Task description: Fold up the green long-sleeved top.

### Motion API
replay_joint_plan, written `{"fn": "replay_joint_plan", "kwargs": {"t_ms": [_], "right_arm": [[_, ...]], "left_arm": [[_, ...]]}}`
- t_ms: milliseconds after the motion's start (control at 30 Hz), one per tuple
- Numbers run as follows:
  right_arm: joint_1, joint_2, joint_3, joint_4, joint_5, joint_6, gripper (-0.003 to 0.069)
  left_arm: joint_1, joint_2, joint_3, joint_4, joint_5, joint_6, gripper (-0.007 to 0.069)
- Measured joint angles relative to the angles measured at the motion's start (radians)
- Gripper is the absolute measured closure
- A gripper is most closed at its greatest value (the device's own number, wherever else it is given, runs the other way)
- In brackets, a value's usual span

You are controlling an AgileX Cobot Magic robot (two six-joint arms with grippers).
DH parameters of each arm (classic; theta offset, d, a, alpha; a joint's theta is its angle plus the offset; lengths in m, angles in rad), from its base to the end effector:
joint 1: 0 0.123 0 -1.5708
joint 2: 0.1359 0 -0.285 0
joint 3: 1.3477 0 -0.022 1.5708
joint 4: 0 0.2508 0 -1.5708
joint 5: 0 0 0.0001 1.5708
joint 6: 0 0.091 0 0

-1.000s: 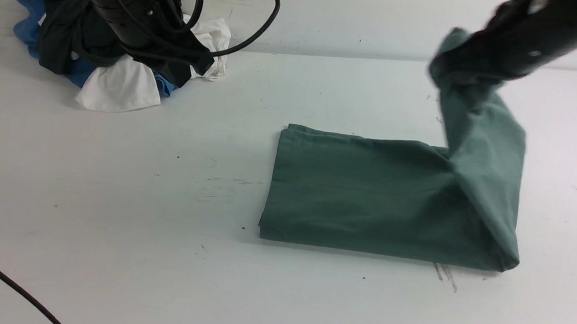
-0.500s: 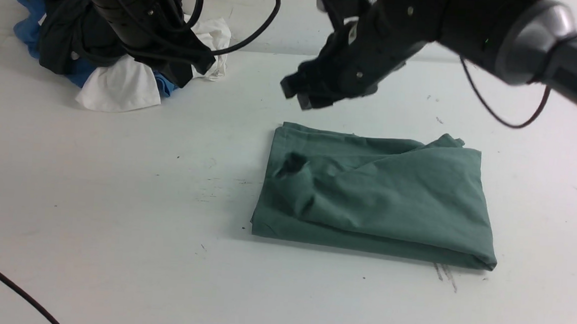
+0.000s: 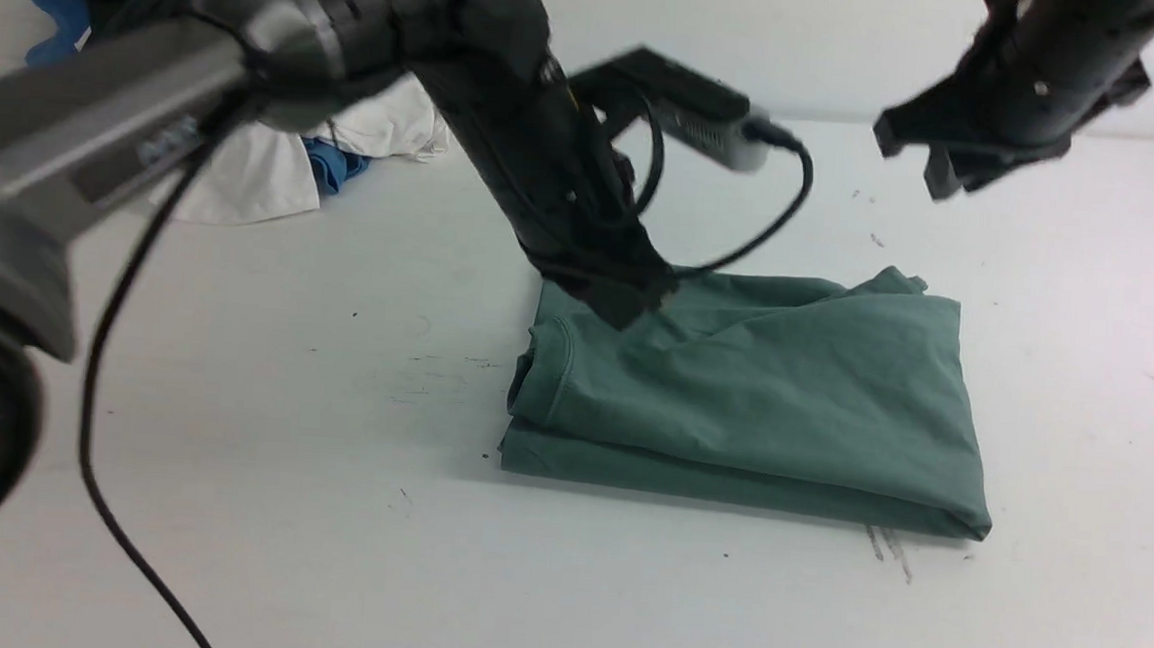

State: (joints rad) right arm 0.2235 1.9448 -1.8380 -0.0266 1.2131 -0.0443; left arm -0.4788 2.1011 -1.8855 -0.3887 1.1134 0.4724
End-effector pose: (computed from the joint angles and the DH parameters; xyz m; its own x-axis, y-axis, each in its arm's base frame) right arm 0.4104 0.0910 0.3030 -0.9071 -0.2611 -0.3301 -0.2625 0.9640 -0.0413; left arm 0.3920 -0.2384 0.2567 -0.6389 0.6381 -0.4296 0.7569 0.6214 -0.2026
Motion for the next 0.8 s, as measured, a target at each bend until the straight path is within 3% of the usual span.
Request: {"fn": "replay_joint_plan", "kwargs": {"t_ms": [100,300,667,800], "right_arm": [[-0.039,0.003,0.152,0.065,-0.123,-0.027,0.0657],[-0.068,0.098,0.331,0.086,-0.337,-0.030,0.0673],[0.009,0.179,0.334,0.216,-0.525,-0.096,0.0673],[0.032,0.191,0.289,0.229,-0.498,-0.096,0.0673]], "left_arm": [[0.010,0.107,0.001,0.006,-0.018,-0.027,0.0631],[0.070,0.205,-0.006,-0.018,0.000,-0.115,0.0631],[0.170,0.200,-0.008,0.003,0.053,-0.123,0.0631],[0.180,0.168,-0.002,0.049,0.065,-0.116,0.0631]]}}
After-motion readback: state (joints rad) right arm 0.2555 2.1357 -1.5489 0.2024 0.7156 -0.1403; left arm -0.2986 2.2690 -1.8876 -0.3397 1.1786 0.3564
